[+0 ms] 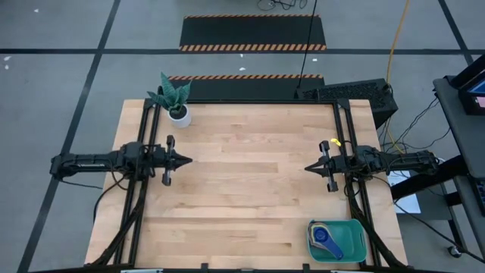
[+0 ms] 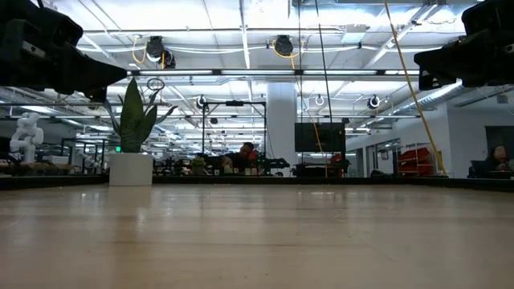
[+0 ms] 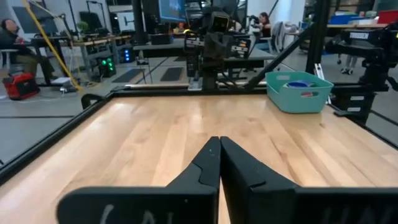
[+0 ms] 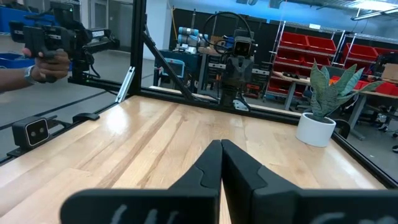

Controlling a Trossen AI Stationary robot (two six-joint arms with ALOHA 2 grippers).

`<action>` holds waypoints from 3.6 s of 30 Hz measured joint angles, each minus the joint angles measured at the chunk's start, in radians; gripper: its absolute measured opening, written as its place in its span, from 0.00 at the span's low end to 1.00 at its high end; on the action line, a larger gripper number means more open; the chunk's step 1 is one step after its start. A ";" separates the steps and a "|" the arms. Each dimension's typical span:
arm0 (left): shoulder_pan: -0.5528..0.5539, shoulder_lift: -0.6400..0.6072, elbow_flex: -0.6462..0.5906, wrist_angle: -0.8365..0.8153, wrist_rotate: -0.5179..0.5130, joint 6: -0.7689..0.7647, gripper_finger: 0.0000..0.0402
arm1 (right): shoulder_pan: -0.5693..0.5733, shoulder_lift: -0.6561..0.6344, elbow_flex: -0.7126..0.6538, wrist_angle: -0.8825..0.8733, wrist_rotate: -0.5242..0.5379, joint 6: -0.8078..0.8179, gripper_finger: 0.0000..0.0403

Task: Nest measuring cups in basket
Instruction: Return to Home Position

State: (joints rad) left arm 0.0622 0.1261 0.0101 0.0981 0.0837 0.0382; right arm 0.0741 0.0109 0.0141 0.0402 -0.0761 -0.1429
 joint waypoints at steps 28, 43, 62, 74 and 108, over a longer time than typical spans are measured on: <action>-0.099 -0.107 0.001 -0.082 -0.071 -0.009 0.00 | 0.000 0.000 0.000 0.000 0.000 0.000 0.00; -0.110 -0.107 0.002 -0.076 -0.093 0.012 0.09 | 0.000 0.000 0.000 0.000 0.000 0.000 0.00; -0.109 -0.107 0.001 -0.069 -0.092 0.009 0.09 | 0.000 0.000 0.000 0.000 0.000 0.000 0.00; -0.109 -0.107 0.001 -0.069 -0.092 0.009 0.09 | 0.000 0.000 0.000 0.000 0.000 0.000 0.00; -0.109 -0.107 0.001 -0.069 -0.088 0.009 0.09 | 0.000 0.000 0.000 0.000 0.000 0.000 0.00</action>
State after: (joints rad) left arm -0.0471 0.0193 0.0109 0.0295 -0.0043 0.0475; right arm 0.0741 0.0106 0.0142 0.0402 -0.0761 -0.1430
